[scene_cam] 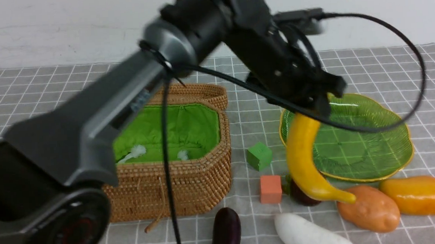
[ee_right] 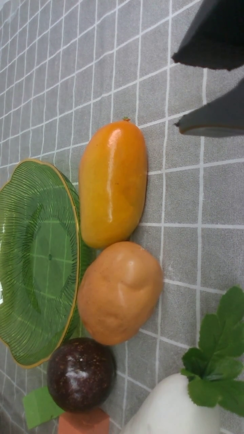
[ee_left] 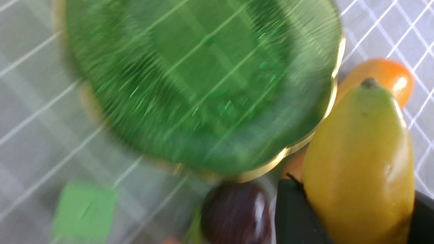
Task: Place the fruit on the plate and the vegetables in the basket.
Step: Use the left arm to grab a banana and put it into the right plate
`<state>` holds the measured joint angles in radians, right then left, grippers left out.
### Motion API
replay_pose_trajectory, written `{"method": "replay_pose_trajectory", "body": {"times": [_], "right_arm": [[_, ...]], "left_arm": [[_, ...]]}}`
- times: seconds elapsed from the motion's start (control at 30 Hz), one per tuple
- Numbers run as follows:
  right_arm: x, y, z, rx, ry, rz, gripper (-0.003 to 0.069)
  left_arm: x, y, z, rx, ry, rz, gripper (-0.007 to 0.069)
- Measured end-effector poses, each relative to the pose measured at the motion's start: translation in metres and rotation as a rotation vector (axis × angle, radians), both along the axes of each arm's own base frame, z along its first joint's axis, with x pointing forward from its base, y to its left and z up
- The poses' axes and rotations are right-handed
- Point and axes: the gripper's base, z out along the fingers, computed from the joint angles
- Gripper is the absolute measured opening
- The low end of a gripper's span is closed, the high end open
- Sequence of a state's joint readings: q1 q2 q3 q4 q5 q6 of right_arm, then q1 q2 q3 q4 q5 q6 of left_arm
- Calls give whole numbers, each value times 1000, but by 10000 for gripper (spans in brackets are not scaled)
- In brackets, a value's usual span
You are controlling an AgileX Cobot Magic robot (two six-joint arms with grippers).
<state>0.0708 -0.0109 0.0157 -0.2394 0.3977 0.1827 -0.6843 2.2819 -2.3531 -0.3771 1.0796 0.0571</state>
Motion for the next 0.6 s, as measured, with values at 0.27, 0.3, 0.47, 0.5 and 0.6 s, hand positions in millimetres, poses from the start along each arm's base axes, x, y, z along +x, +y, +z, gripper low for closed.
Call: {"method": "replay_pose_trajectory", "body": {"times": [0.27,0.3,0.47,0.5,0.6], "right_arm": [[0,0,0,0,0,0,241],[0,0,0,0,0,0,241],[0,0,0,0,0,0,241],[0,0,0,0,0,0,241],[0,0,0,0,0,0,241]], "left_arm": [[18,-25,-34,-32,-116,144,318],[19,-25,-34,-35,-116,155,322],[34,-31,-38,-196,-134,313,501],[36,-32,-38,-228,-133,337,531],[41,-34,-38,-311,-133,395,622]]}}
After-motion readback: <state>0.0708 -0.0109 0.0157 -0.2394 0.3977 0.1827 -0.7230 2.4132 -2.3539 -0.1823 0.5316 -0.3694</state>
